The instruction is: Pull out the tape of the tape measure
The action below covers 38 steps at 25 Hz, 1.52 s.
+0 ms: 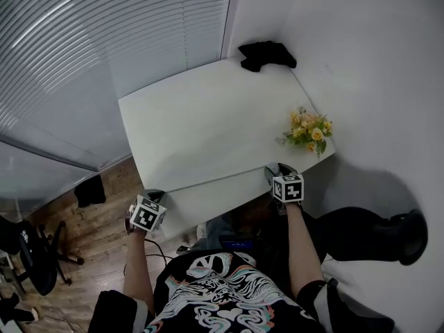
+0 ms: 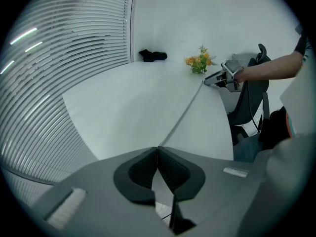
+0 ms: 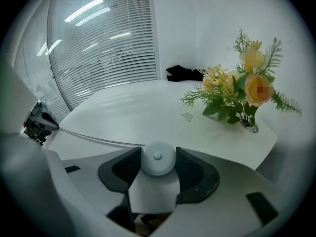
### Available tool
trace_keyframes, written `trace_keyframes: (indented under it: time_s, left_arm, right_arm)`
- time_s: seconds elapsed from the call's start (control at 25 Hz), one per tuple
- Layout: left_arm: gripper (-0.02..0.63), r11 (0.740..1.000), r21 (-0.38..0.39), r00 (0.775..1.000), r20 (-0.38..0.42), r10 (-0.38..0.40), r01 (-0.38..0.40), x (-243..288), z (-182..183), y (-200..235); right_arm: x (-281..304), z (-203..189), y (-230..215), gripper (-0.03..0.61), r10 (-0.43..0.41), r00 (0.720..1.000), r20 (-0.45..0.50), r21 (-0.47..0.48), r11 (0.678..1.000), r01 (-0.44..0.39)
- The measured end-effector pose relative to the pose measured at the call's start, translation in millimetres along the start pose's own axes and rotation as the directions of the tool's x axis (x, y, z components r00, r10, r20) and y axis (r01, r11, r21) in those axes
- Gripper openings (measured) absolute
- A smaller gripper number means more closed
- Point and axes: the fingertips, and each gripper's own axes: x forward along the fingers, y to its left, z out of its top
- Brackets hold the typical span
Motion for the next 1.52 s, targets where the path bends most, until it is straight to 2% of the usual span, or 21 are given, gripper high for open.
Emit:
trace_keyframes:
  time_s: [0.16, 0.32, 0.6, 0.96, 1.12, 1.24, 1.4, 1.52]
  left_arm:
    - [0.006, 0.999, -0.042, 1.0, -0.005, 0.011, -0.011, -7.9, -8.9, 9.6]
    - [0.006, 0.999, -0.028, 1.0, -0.002, 0.022, -0.022, -7.7, -10.1, 12.7]
    - [0.006, 0.995, -0.081, 0.999, -0.001, 0.049, -0.049, -13.8, -20.2, 23.4]
    - [0.008, 0.998, -0.028, 0.999, 0.019, 0.05, -0.049, -5.4, -5.9, 13.1]
    - [0.008, 0.997, -0.041, 0.998, 0.031, 0.062, -0.061, -5.0, -5.4, 18.0]
    - [0.008, 0.996, -0.058, 0.997, 0.025, 0.071, -0.069, -4.7, -4.5, 19.8]
    - [0.009, 0.995, -0.075, 0.997, 0.026, 0.069, -0.067, -3.7, -4.1, 20.6]
    - [0.012, 0.995, -0.06, 0.996, 0.025, 0.084, -0.083, -2.2, -4.2, 20.9]
  right_arm:
    - [-0.1, 1.1, -0.5, 0.22, -0.006, 1.0, 0.003, 0.003, 1.0, 0.006]
    - [0.0, 1.0, 0.1, 0.22, -0.009, 1.0, 0.004, 0.006, 1.0, 0.008]
    - [-0.5, 1.2, -0.6, 0.221, -0.016, 1.0, 0.007, 0.016, 1.0, 0.016]
    - [-0.7, 1.4, -0.3, 0.221, -0.024, 1.0, 0.018, 0.031, 0.999, 0.024]
    - [-0.8, 2.6, 0.1, 0.221, -0.02, 0.999, 0.043, 0.038, 0.999, 0.019]
    - [-1.0, 2.7, 1.4, 0.213, -0.011, 0.998, 0.061, 0.01, 1.0, 0.01]
    - [-0.7, 1.7, 3.0, 0.213, -0.017, 0.998, 0.055, 0.008, 1.0, 0.017]
    - [-2.5, 3.1, 2.2, 0.259, -0.02, 0.998, 0.052, -0.001, 1.0, 0.02]
